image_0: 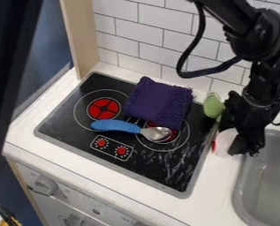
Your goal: Place the white object on the left stove
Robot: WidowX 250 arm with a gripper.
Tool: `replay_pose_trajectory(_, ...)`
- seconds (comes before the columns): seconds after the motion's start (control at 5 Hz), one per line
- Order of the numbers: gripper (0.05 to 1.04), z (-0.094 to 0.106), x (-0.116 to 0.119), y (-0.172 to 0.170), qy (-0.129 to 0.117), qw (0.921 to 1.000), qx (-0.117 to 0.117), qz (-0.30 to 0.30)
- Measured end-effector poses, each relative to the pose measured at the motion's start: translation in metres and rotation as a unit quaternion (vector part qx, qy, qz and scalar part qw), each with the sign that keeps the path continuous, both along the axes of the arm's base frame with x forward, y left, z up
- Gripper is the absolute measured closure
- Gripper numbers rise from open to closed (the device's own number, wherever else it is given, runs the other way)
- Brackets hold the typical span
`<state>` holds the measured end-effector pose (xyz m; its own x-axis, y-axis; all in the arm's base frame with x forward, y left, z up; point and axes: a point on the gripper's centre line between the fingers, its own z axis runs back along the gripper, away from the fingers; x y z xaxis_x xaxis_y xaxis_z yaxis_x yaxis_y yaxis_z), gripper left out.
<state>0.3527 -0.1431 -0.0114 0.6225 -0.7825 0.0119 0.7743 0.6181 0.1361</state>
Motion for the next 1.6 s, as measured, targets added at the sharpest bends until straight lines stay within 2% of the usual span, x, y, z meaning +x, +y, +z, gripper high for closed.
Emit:
replay_pose_trajectory(0.2, 0.448, 0.002, -0.008, 0.003, 0.005, 0.9999, 0.001, -0.009)
replay_pose_trajectory(0.4, 0.448, 0.026, -0.020, 0.012, -0.010, 0.9996, 0.008, -0.024)
replay_pose_trajectory(0.6, 0.448, 0.061, -0.028, 0.022, -0.030, 0.9983, 0.021, -0.045)
replay_pose_trajectory(0.8, 0.448, 0.088, -0.040, 0.049, -0.035, 0.9973, 0.049, -0.042)
replay_pose_trajectory(1.0, 0.448, 0.099, -0.043, 0.101, -0.040, 0.9963, 0.076, 0.004)
replay_pose_trajectory(1.4, 0.448, 0.098, -0.044, 0.185, -0.036, 0.9925, 0.096, 0.068)
replay_pose_trajectory(1.6, 0.449, 0.081, -0.043, 0.223, -0.030, 0.9902, 0.096, 0.097)
